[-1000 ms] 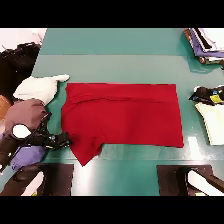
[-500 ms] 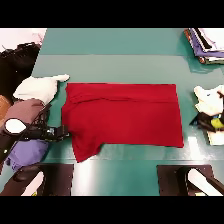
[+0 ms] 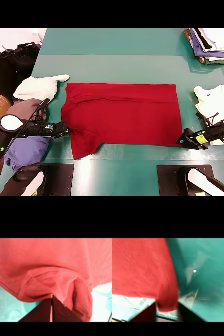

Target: Fold the shirts.

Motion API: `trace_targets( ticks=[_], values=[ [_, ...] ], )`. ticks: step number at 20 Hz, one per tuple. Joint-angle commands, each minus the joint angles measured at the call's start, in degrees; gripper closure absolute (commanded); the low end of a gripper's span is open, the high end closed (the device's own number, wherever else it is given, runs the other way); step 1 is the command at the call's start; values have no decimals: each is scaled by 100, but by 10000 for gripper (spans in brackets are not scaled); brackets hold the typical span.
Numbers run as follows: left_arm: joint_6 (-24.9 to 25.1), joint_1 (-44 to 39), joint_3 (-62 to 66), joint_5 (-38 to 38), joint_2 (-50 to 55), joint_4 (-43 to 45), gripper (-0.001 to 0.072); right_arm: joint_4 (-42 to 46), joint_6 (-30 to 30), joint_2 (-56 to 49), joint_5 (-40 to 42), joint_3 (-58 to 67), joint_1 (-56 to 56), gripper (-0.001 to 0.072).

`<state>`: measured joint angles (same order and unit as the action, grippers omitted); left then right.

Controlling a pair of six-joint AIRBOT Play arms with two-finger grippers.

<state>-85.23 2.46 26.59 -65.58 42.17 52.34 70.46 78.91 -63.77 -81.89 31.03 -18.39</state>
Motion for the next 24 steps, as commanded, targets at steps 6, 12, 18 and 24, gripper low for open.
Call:
trace_targets(
  ticks=[6,12,18,24],
  values=[
    [-348,2,461,-1141,-688,1117,685,223,-13,1032,-122,-63,470,692],
    [-782,2,815,-2638,-1707,1156,684,595,234,2317,-881,221,472,693],
    [-275,2,1856,-931,-186,1147,683,560,249,1207,-385,2081,988,694],
    [223,2,2883,680,2295,1067,682,557,317,-1091,208,3919,1729,693]
  ],
)
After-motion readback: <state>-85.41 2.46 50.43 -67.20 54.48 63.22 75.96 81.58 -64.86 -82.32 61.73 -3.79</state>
